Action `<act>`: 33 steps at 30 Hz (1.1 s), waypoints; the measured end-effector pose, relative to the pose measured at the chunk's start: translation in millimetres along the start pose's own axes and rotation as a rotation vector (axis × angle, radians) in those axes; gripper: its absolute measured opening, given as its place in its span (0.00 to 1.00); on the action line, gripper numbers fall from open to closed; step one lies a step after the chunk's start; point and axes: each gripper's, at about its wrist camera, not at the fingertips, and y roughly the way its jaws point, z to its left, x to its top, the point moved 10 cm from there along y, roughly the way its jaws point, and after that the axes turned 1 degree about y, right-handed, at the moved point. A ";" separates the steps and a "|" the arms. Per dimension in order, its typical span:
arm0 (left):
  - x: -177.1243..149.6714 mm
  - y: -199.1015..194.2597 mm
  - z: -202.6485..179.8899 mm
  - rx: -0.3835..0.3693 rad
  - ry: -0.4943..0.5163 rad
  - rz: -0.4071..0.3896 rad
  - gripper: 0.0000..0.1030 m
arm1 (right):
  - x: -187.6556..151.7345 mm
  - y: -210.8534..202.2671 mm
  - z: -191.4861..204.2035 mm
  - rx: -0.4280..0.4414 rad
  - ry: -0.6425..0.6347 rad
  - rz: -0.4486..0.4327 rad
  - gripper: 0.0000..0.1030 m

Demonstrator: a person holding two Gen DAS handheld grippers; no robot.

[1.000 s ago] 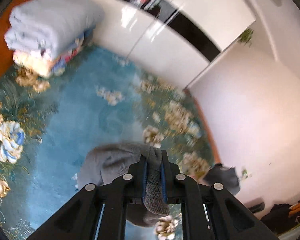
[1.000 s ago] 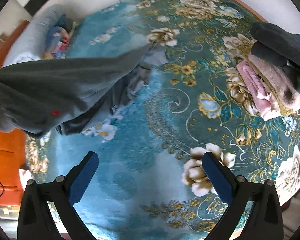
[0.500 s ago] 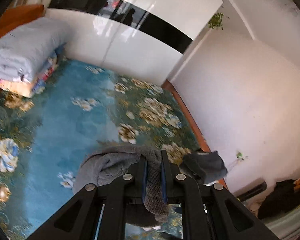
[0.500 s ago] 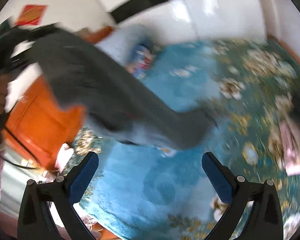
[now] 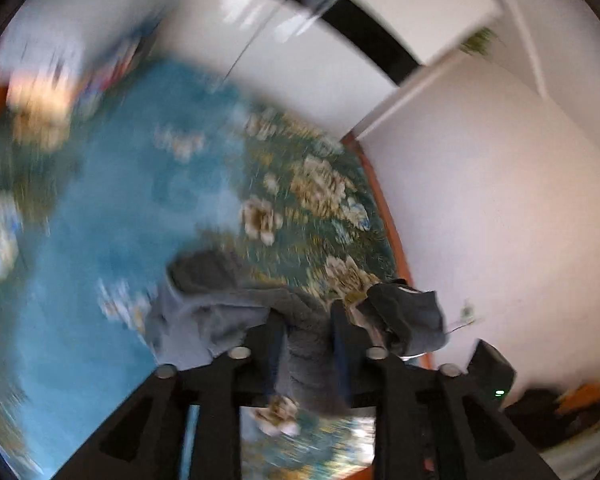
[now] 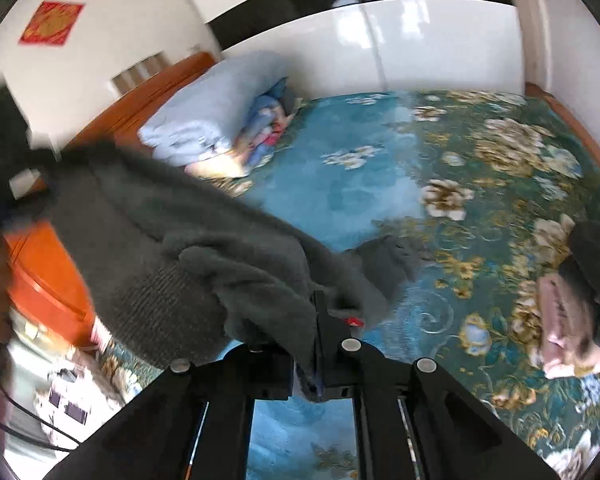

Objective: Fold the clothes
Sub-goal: 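Lift the garment with the left gripper while the right gripper grasps another edge, then raise the grey garment with both grippers and shake it out in the air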

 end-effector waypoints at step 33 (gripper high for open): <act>-147.8 233.2 79.0 -0.570 -1.026 0.160 0.14 | 67.8 -30.4 -23.5 -0.225 0.098 -0.026 0.07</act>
